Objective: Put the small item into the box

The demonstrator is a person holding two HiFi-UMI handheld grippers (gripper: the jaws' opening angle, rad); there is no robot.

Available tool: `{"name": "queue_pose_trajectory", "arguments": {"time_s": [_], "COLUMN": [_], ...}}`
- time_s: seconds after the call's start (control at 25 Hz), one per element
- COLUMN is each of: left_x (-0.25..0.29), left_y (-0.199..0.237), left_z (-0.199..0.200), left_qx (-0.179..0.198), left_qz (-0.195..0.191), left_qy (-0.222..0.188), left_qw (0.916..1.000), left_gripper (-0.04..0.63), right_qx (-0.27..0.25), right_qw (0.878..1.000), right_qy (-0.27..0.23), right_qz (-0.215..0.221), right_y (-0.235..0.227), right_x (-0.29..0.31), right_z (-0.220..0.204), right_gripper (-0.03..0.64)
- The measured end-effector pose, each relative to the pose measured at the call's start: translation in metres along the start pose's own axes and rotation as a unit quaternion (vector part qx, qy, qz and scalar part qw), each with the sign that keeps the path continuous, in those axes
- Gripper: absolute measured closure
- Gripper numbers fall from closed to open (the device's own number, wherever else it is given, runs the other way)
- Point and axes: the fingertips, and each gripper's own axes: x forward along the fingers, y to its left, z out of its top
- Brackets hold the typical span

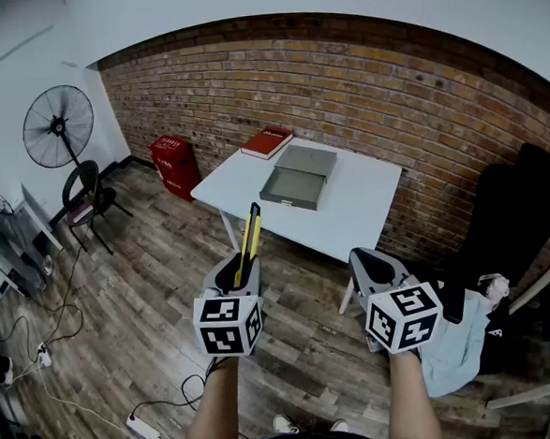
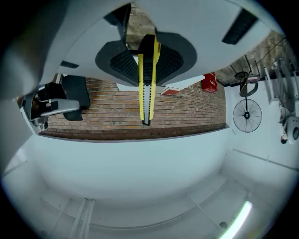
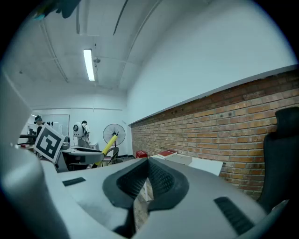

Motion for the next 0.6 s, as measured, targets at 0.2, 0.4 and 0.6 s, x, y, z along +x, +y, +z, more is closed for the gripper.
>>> {"name": "queue_pose_trajectory", "arguments": {"time_s": [0.2,0.4,0.6], "left_x": [-0.002,-0.004,-0.007], "left_y": [0.017,0.033,0.052], "left_z": [0.003,0.005,0.005], "left_qx": [0.003,0.007,0.005], "left_qz": [-0.011,-0.023,-0.026], "left_qy": [-0.003,-0.006,-0.009], "left_qw": [0.9999,0.9997,0.9996], "left_gripper": [0.463,0.463,0.463], "right_qx": [-0.003,-0.005,-0.008], "right_qw": [1.000,1.000,1.000], "right_qy": [0.000,-0.004,-0.004], "right_qz": [-0.005,-0.009,-0.017], "right_y": [0.021,0.038,0.054], "right_x": [0.011,0.019,0.027], "right_z": [0.003,0.007,0.008], "right_gripper": [0.597,0.597,0.597]}}
